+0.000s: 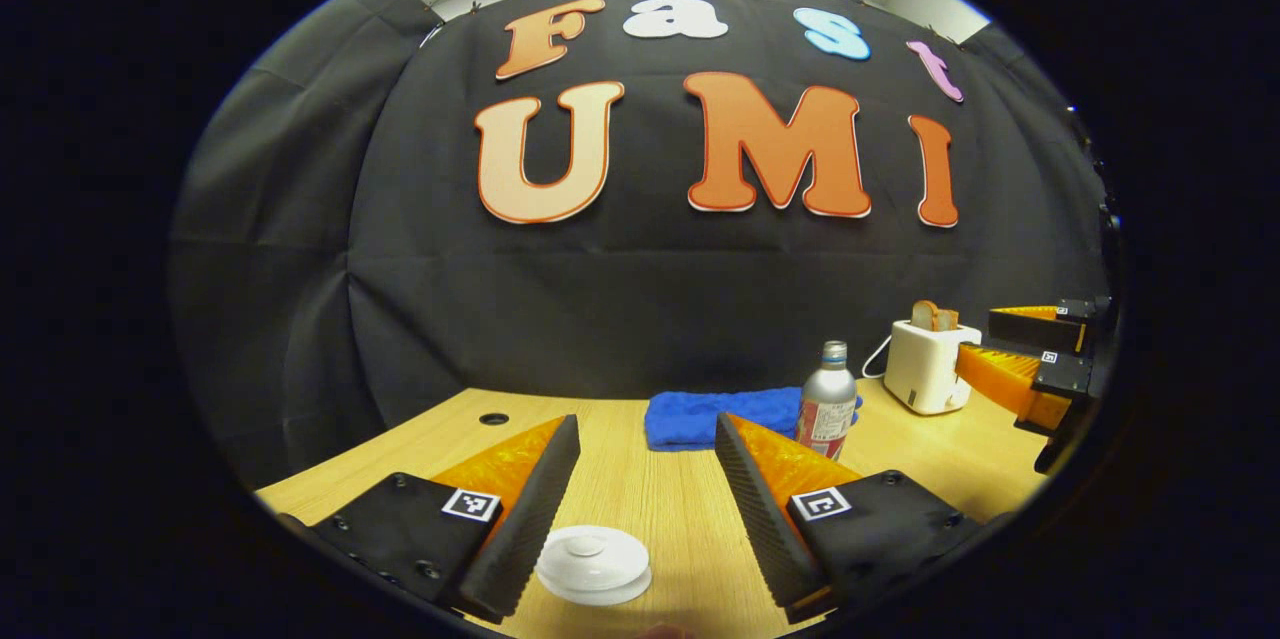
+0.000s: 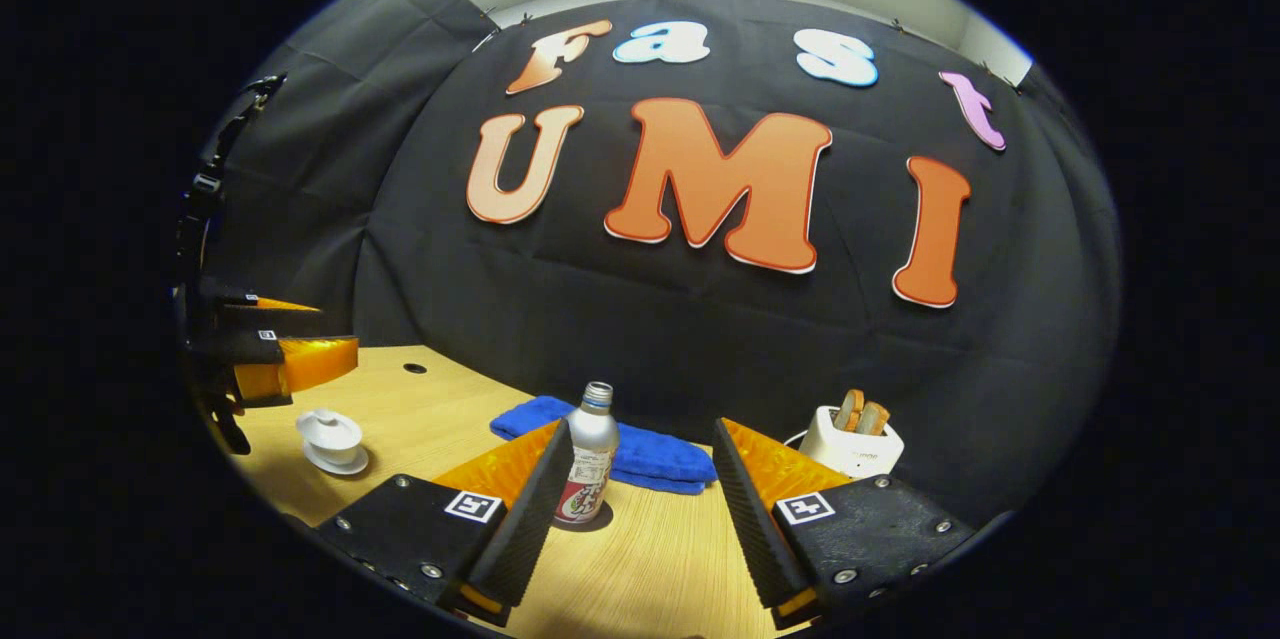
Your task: Open the teacup lid with one hand, grasp the water bottle and pour water into the teacup with the other hand; after pouring, place the water bottle on the coaster and then close the teacup lid.
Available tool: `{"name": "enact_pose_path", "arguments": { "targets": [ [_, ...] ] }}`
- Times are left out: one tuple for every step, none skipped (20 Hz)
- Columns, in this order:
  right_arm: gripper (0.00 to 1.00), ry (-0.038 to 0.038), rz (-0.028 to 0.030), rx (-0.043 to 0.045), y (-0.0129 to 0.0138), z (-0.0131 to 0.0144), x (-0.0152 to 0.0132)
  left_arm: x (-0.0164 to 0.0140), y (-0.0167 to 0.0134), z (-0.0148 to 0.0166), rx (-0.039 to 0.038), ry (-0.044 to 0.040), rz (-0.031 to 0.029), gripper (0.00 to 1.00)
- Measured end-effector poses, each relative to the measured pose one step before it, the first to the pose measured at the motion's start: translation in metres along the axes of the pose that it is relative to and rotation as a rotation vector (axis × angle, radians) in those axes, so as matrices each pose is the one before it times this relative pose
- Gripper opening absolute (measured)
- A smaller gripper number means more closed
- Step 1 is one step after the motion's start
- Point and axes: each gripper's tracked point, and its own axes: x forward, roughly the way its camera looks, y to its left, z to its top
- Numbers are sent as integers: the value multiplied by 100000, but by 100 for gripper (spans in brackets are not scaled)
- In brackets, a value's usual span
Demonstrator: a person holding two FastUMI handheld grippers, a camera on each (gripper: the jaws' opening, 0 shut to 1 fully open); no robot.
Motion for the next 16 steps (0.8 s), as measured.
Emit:
{"name": "enact_pose_path", "arguments": {
  "targets": [
    [84, -1546, 547, 393, 217, 599, -367, -172, -290, 647, -519, -1581, -230, 91],
    [85, -1164, -404, -8, 38, 484, -320, -179, -328, 576, -390, -1349, -316, 93],
    [88, -2058, -1283, -745, -127, 591, -441, -223, -290, 608, 157, -1319, -471, 95],
    [90, -1370, -1656, -1093, -204, 380, -194, -203, -149, 388, 100, -1081, 98, 100],
    [93, -1352, -1691, -1272, -276, 359, -284, -162, 1, 433, -256, -988, 54, 100],
    [94, -948, -1520, -1048, -387, 293, -150, -203, 79, 336, -386, -819, 566, 100],
    [95, -1040, -1230, -221, -209, 427, -328, -134, 119, 329, -545, -1153, 495, 100],
    [95, -450, -87, 446, -8, 362, -178, -7, -131, 235, -211, -610, 303, 100],
    [95, -246, 231, 772, 24, 168, -148, -52, 49, 170, 64, -441, 443, 100],
    [95, -137, -8, 1055, -34, 121, -296, -167, 135, 101, 67, -338, 404, 100],
    [95, 249, -70, 647, -51, -94, -14, 10, -30, 140, -241, -428, 71, 98],
    [95, 230, -322, 299, -90, -128, -33, 4, -12, 53, -393, -618, -18, 100],
    [95, 322, -568, 188, -183, -107, 51, 17, 58, 44, -192, -342, 225, 100],
    [95, 363, -360, 226, -58, -165, -1, -19, 120, 62, 34, -383, 623, 98],
    [95, 357, -427, 391, -132, -149, -81, 31, -20, 96, 74, -297, 147, 98],
    [95, 302, -55, 448, -78, -132, -35, -26, 60, -114, 56, -224, 444, 98]
  ]
}}
